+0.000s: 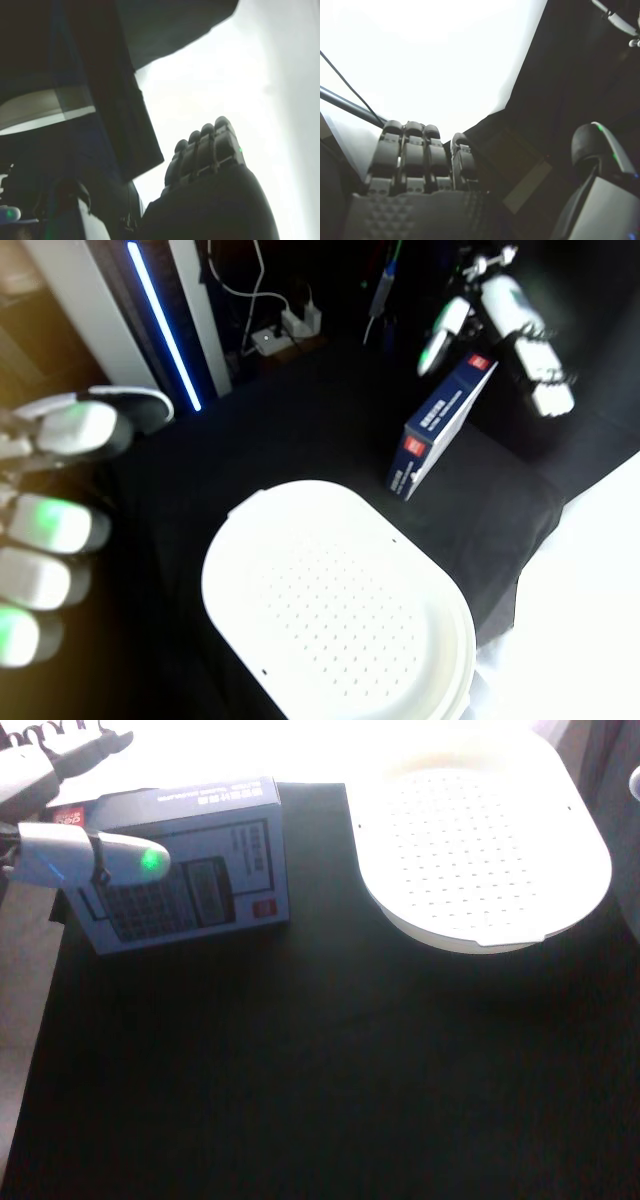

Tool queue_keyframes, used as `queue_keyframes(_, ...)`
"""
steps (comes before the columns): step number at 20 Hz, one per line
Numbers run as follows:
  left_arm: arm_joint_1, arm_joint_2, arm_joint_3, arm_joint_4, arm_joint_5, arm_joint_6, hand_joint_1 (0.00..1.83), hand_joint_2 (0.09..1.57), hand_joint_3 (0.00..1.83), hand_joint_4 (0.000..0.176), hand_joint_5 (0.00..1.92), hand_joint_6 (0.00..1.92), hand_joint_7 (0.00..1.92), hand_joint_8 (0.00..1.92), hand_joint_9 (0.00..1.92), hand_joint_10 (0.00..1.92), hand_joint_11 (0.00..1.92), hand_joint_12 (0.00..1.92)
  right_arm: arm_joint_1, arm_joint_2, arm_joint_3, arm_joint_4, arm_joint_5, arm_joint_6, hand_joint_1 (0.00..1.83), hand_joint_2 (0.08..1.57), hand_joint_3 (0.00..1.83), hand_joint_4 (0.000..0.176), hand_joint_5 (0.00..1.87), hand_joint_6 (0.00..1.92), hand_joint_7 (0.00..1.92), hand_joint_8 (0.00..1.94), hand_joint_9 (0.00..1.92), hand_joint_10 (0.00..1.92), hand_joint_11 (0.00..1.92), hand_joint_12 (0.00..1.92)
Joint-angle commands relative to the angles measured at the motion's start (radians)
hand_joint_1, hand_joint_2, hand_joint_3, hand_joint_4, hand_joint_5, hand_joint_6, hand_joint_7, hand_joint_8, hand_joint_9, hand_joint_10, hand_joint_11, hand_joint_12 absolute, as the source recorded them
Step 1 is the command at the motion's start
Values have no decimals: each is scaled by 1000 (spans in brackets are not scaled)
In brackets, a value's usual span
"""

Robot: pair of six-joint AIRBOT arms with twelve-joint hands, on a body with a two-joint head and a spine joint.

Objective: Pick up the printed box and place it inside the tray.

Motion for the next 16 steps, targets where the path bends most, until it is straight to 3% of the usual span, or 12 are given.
queue_keyframes(1,-14,4,10,-1,-92,-4,397,809,52,75,0,0,0,0,22,8,2,1,17,4,6,23,112,7,568,409,614,140,0,0,0,0,0,0,0,0)
queue_keyframes(2,-16,2,12,3,-84,-4,411,805,45,90,0,0,0,0,17,5,0,0,17,3,6,23,112,7,570,404,616,137,0,0,0,0,0,0,0,0)
queue_keyframes(4,-19,-6,19,8,-67,-3,404,787,29,89,0,0,0,0,28,8,33,15,17,1,6,23,112,7,552,410,621,138,0,0,0,0,0,0,0,0)
queue_keyframes(6,-21,-18,29,11,-44,-3,425,777,20,135,0,0,50,17,56,16,79,39,17,1,6,23,112,7,588,374,697,132,0,0,0,0,0,0,0,0)
queue_keyframes(7,-21,-24,35,11,-38,-3,481,791,13,141,56,4,101,7,94,11,97,63,17,1,6,23,112,7,592,376,700,131,0,0,0,0,0,0,0,0)
queue_keyframes(8,-21,-31,39,11,-36,-3,696,841,13,41,260,20,281,14,290,30,249,175,17,1,6,23,112,7,587,402,661,133,0,0,10,0,0,0,0,0)
queue_keyframes(9,-21,-37,40,11,-37,-3,980,906,17,0,526,41,599,47,650,59,468,526,17,1,6,23,112,7,580,478,582,126,0,0,1,0,0,0,0,0)
queue_keyframes(10,-21,-41,41,11,-42,-3,1120,950,1,0,781,41,850,31,865,58,506,757,17,1,6,23,112,7,588,494,563,122,0,0,7,3,0,0,0,0)
queue_keyframes(11,-21,-47,42,11,-49,-3,1260,1016,4,0,1150,240,1095,738,1146,391,745,1222,17,1,6,23,112,7,567,464,545,144,0,0,37,14,0,0,0,0)
queue_keyframes(12,-21,-53,45,13,-53,-3,1280,1058,7,0,1182,315,1062,1060,1105,895,809,1522,17,1,6,23,112,7,575,471,545,132,0,0,38,13,0,0,0,0)
queue_keyframes(13,-21,-58,49,12,-57,-3,1212,1052,1,0,1140,632,1114,1232,1145,1431,993,1841,17,1,6,23,112,7,564,530,489,118,0,0,42,2,0,0,0,0)
queue_keyframes(16,-19,-61,51,5,-59,-3,1178,1095,2,0,1012,911,1101,1249,1136,1543,1056,1830,17,1,6,24,112,7,515,541,403,125,0,0,67,5,0,0,0,0)
